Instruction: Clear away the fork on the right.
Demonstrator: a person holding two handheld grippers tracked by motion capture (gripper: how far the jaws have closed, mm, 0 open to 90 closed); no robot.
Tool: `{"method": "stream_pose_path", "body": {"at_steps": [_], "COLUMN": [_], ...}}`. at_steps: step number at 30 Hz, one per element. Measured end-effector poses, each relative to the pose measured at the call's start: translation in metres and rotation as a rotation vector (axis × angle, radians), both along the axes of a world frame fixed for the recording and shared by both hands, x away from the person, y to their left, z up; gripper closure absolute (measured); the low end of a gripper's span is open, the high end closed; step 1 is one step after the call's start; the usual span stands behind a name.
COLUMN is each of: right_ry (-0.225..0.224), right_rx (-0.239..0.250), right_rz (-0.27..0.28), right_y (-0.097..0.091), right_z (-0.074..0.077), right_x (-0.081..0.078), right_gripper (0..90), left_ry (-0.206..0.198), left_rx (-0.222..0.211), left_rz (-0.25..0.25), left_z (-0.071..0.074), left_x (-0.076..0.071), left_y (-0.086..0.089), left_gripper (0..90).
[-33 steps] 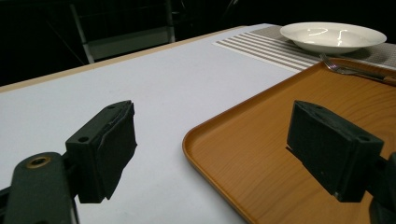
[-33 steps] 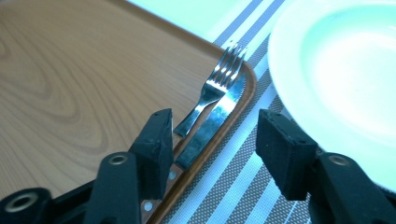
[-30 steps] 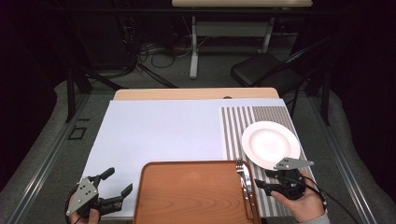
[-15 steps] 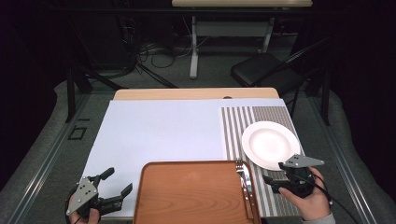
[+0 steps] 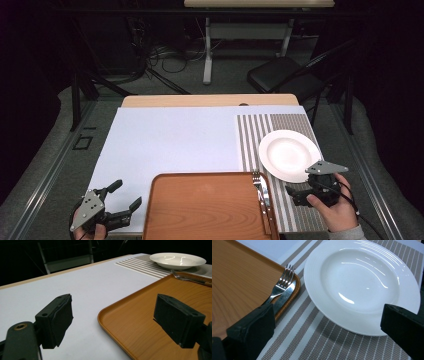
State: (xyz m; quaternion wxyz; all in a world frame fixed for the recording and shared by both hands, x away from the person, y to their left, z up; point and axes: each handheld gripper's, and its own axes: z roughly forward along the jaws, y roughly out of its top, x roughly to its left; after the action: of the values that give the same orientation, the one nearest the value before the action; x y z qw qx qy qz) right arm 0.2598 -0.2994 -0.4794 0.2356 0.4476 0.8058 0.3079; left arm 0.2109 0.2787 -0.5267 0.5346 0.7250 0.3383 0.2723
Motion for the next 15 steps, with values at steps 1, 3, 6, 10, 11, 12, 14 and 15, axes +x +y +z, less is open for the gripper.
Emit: {"method": "stream_pose_path", "body": {"at_steps": [1, 3, 6, 10, 11, 12, 14, 15], "right_ry": [0.008, 0.007, -0.001, -0.016, -0.02, -0.022, -0.023, -0.026], "right_rx": [-0.012, -0.026, -0.039, -0.075, -0.088, -0.102, -0.123, -0.134], "right_rz": [0.002, 0.017, 0.023, 0.025, 0.025, 0.024, 0.024, 0.023], "right_y": [0.001, 0.001, 0.001, 0.001, 0.001, 0.001, 0.002, 0.002], "right_z": [0.001, 0.004, 0.009, 0.013, 0.014, 0.014, 0.016, 0.016], "right_x": [0.0, 0.001, 0.002, 0.002, 0.001, 0.0, -0.002, -0.003], "right_gripper": [0.0, 0.0, 0.0, 0.0, 0.0, 0.0, 0.0, 0.0], "left_ry": [0.0, 0.0, 0.001, 0.0, 0.0, 0.001, 0.002, 0.001], "left_rx": [0.001, 0.001, 0.002, 0.002, 0.002, 0.002, 0.002, 0.002], "left_rz": [0.001, 0.001, 0.001, 0.001, 0.001, 0.001, 0.001, 0.001], "left_z": [0.0, 0.0, 0.0, 0.0, 0.0, 0.0, 0.0, 0.0], "left_x": [0.0, 0.0, 0.0, 0.0, 0.0, 0.0, 0.0, 0.0], "left_y": [0.0, 0.0, 0.0, 0.0, 0.0, 0.0, 0.0, 0.0], "left_gripper": [15.7, 15.7, 15.7, 15.7, 15.7, 15.7, 15.7, 15.7]}}
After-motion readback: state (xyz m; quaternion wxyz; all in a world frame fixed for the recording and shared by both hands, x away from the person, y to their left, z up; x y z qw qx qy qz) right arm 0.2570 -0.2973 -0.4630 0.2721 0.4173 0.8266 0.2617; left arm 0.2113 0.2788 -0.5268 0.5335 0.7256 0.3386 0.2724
